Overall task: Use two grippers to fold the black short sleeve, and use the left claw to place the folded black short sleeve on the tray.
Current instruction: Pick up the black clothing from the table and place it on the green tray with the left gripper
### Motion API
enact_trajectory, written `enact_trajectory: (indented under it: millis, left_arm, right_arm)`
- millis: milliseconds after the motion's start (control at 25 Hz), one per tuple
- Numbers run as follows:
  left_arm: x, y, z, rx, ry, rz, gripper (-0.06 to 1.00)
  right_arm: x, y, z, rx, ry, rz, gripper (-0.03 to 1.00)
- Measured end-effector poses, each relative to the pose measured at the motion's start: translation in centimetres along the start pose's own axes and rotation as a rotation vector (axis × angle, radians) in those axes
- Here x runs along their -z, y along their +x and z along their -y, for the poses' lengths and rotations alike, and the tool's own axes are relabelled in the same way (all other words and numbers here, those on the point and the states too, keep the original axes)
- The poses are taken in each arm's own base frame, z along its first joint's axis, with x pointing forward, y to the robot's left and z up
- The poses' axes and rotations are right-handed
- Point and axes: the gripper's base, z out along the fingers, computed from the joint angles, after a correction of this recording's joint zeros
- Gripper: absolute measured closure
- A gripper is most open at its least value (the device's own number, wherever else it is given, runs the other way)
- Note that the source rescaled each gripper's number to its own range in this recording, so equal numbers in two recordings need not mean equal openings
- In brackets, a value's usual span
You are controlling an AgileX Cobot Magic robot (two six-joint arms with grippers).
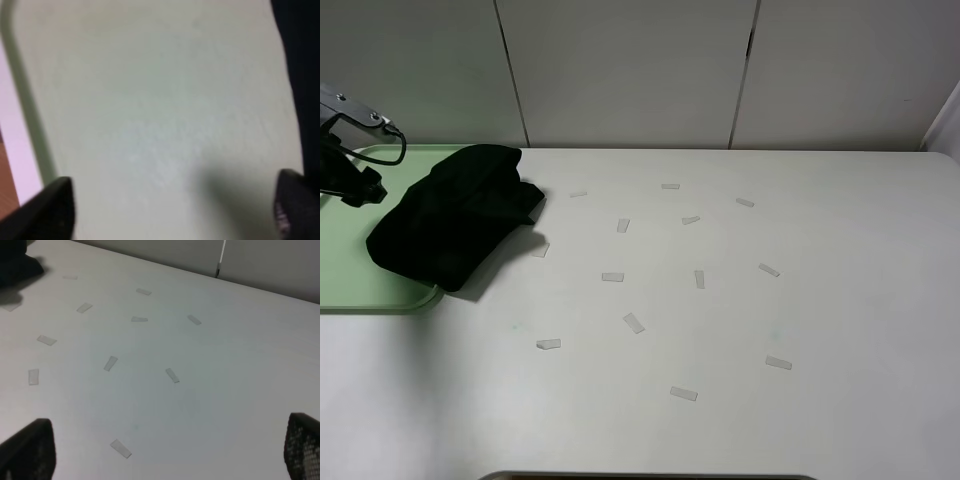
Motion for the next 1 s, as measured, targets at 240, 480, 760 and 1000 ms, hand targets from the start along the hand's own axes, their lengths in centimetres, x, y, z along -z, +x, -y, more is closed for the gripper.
enact_trajectory:
  millis: [240, 480, 760, 1000]
  left_arm:
    - [0.0, -0.2, 0.5, 0.302, 0.031, 0.001, 0.11]
    - [0.1, -0.2, 1.3, 0.515, 0.107, -0.028, 0.34]
    - [0.1, -0.3, 2.0, 0.611, 0.166, -0.056, 0.43]
    - [0.1, -0.4, 1.9, 0.622, 0.161, -0.045, 0.43]
  right_arm:
    - [0.0, 0.0, 0.0, 0.0, 0.0, 0.0, -0.03]
    - [0.0, 0.0, 0.0, 0.0, 0.0, 0.0, -0.03]
    - [0.0, 0.0, 0.0, 0.0, 0.0, 0.0, -0.03]
    - [0.0, 0.0, 0.0, 0.0, 0.0, 0.0, -0.03]
